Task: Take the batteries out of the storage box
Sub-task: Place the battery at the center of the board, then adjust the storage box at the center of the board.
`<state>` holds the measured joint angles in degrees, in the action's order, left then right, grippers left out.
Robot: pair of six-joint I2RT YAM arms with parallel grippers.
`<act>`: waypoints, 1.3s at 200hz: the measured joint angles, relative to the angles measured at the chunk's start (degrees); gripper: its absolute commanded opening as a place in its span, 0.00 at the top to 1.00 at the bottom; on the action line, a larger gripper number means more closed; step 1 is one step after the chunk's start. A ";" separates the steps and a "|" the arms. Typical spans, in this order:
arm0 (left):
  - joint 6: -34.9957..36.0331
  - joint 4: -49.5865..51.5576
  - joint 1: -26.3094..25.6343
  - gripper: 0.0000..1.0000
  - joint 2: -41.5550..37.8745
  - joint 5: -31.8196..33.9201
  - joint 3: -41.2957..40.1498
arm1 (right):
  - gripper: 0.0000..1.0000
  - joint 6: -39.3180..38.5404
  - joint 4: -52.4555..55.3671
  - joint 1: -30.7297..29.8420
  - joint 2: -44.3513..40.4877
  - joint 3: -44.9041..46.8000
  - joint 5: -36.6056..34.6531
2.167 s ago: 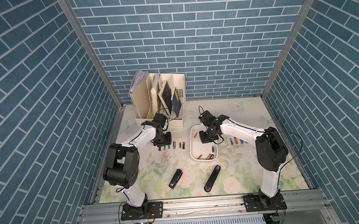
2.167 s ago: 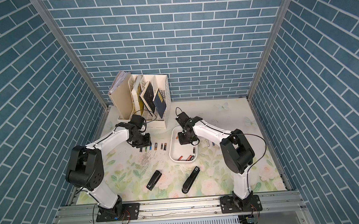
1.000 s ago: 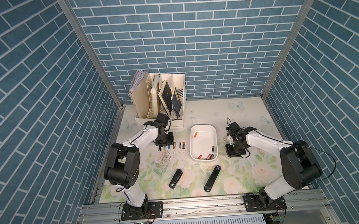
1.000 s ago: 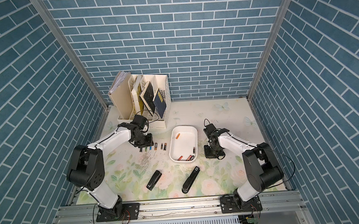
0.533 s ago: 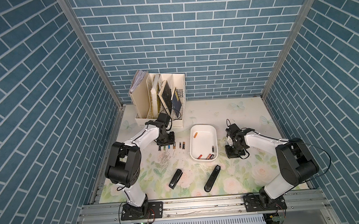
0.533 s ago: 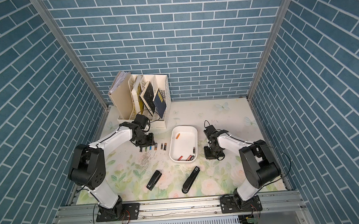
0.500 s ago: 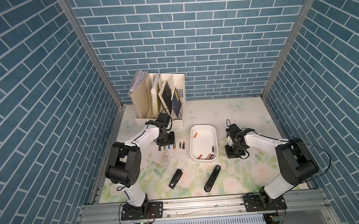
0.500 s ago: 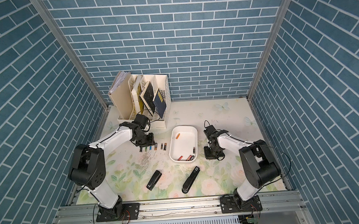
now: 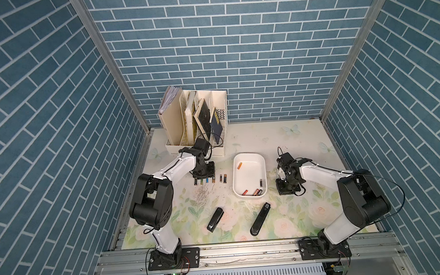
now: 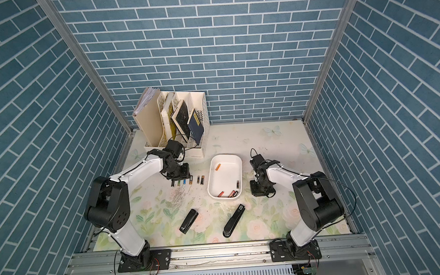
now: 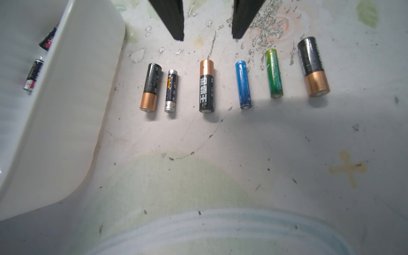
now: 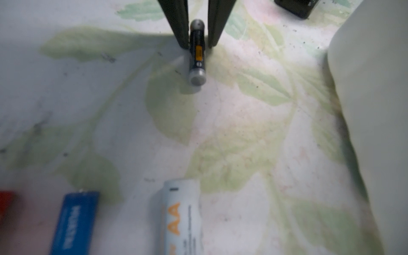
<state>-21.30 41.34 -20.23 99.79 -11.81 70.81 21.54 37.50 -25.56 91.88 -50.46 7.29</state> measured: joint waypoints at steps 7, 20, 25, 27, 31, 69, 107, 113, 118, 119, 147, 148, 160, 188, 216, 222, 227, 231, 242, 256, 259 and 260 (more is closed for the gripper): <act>-0.02 0.04 -0.02 0.58 0.00 0.02 0.13 | 0.78 0.00 0.00 0.00 0.00 -0.02 0.02; -0.17 0.39 -0.20 0.58 0.00 0.11 0.63 | 0.77 -0.02 0.00 0.00 0.00 -0.04 0.13; -0.20 0.59 -0.28 0.57 0.00 0.15 0.92 | 0.76 -0.02 0.02 0.00 0.00 -0.07 0.11; -0.22 0.66 -0.33 0.57 0.00 0.15 1.03 | 0.76 0.00 0.02 0.00 0.00 -0.07 0.11; -0.24 0.94 -0.44 0.57 0.00 0.17 1.38 | 0.76 -0.02 0.02 0.00 -0.02 -0.07 0.09; -0.98 2.95 -2.38 0.54 0.00 0.83 6.60 | 0.72 0.02 1.03 0.02 -0.26 -0.31 -0.24; -2.45 5.01 -6.75 0.48 0.02 2.82 12.92 | 0.70 0.07 2.99 0.02 -1.68 -2.16 -0.44; -2.86 5.16 -7.91 0.47 0.11 3.23 13.99 | 0.69 0.09 3.28 0.02 -2.05 -2.67 -0.44; -3.15 5.14 -8.90 0.47 0.22 3.61 14.80 | 0.69 0.09 3.54 0.02 -2.40 -3.15 -0.44; -3.23 5.14 -9.05 0.47 0.24 3.63 14.91 | 0.69 0.09 3.58 0.02 -2.45 -3.21 -0.44; -5.20 3.30 -15.13 0.44 2.08 3.98 17.40 | 0.68 0.11 4.24 0.02 -3.89 -5.46 -0.42; -5.27 3.23 -15.28 0.44 2.19 3.98 17.42 | 0.68 0.11 4.24 0.02 -3.91 -5.51 -0.42; -6.19 1.66 -17.51 0.43 4.09 3.63 17.57 | 0.68 0.17 4.44 0.02 -4.07 -6.36 -0.39; -8.04 -1.60 -21.14 0.42 10.12 2.27 17.55 | 0.67 0.31 4.46 0.04 -4.07 -7.80 0.09; -9.38 -4.20 -23.02 0.42 14.95 0.70 17.68 | 0.67 0.63 4.15 0.07 -4.02 -7.89 1.22; -9.55 -4.50 -23.32 0.42 15.80 0.37 17.90 | 0.67 0.68 4.02 0.07 -4.02 -7.89 1.51; -9.66 -4.83 -23.58 0.42 16.46 0.13 18.12 | 0.67 0.70 3.82 0.07 -4.02 -7.89 1.77; -9.81 -5.16 -23.80 0.42 17.09 -0.07 18.27 | 0.67 0.70 3.69 0.07 -4.02 -7.87 1.99; -10.08 -6.08 -24.44 0.42 18.23 -0.55 18.38 | 0.67 0.76 3.17 0.07 -4.02 -7.76 2.64; -10.45 -6.91 -25.20 0.41 19.17 -1.20 18.38 | 0.67 1.16 2.23 0.07 -4.02 -7.30 3.50; -10.47 -7.06 -25.33 0.42 19.32 -1.31 18.38 | 0.67 1.16 2.05 0.07 -4.02 -7.17 3.67; -10.51 -7.19 -25.42 0.42 19.41 -1.38 18.38 | 0.67 1.18 2.01 0.07 -4.02 -7.13 3.69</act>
<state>-31.81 34.15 -45.65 119.20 -13.19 89.19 22.72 39.51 -25.50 87.85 -57.58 10.98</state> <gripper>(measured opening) 0.583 0.330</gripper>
